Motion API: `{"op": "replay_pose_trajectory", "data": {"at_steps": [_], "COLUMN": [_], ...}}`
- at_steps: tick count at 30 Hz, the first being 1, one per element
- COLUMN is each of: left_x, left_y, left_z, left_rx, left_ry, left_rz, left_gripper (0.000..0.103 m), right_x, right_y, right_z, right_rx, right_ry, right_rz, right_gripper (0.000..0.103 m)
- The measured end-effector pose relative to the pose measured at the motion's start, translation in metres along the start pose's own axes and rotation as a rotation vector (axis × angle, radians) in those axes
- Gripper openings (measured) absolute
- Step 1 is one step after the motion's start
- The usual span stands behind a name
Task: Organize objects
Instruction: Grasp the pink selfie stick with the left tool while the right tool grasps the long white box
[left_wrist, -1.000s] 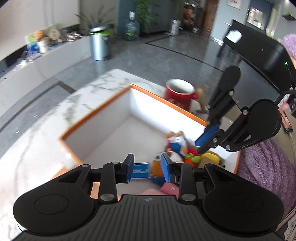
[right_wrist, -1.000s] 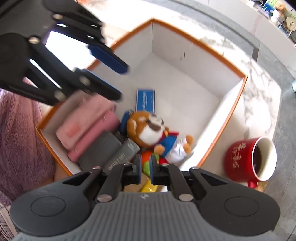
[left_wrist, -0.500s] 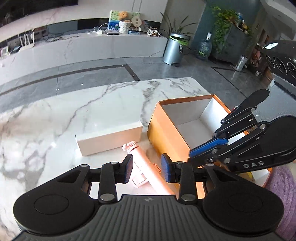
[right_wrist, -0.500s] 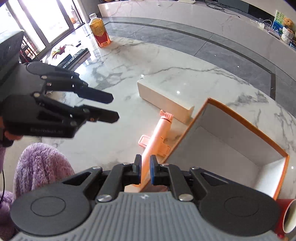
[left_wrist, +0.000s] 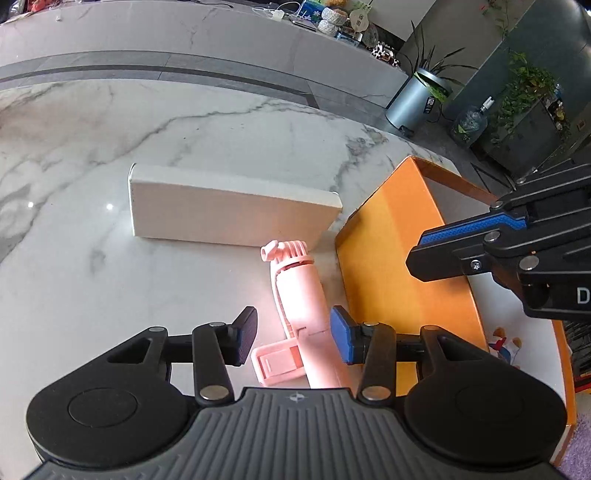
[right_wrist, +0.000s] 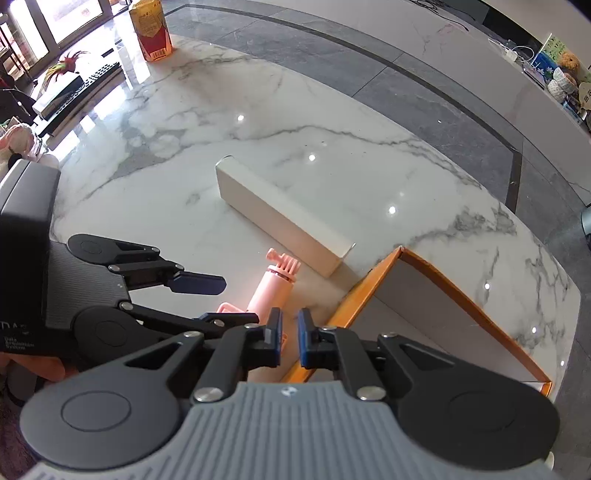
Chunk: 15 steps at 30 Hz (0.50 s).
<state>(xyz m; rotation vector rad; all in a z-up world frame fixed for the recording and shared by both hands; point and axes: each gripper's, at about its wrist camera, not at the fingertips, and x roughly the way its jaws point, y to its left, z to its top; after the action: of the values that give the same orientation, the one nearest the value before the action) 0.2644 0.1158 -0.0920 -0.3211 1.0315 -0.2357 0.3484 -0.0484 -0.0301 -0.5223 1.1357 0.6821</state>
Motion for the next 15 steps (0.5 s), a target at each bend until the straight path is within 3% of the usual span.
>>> {"op": "replay_pose_trajectory", "data": {"at_steps": [8, 11, 15], "left_x": [0.017, 0.018, 0.013], "left_y": [-0.002, 0.002, 0.003], "left_z": [0.001, 0.000, -0.001], "left_rx": [-0.019, -0.035, -0.015], "left_ry": [0.038, 0.043, 0.028], "left_rz": [-0.008, -0.052, -0.030], "left_gripper": [0.053, 0.037, 0.036], "right_x": [0.016, 0.023, 0.031], "right_y": [-0.005, -0.003, 0.002], "right_z": [0.014, 0.020, 0.028], "right_rx": [-0.058, -0.112, -0.214], "right_ry": [-0.006, -0.007, -0.019], "right_rz": [0.028, 0.016, 0.003], "right_gripper": [0.009, 0.011, 0.026]}}
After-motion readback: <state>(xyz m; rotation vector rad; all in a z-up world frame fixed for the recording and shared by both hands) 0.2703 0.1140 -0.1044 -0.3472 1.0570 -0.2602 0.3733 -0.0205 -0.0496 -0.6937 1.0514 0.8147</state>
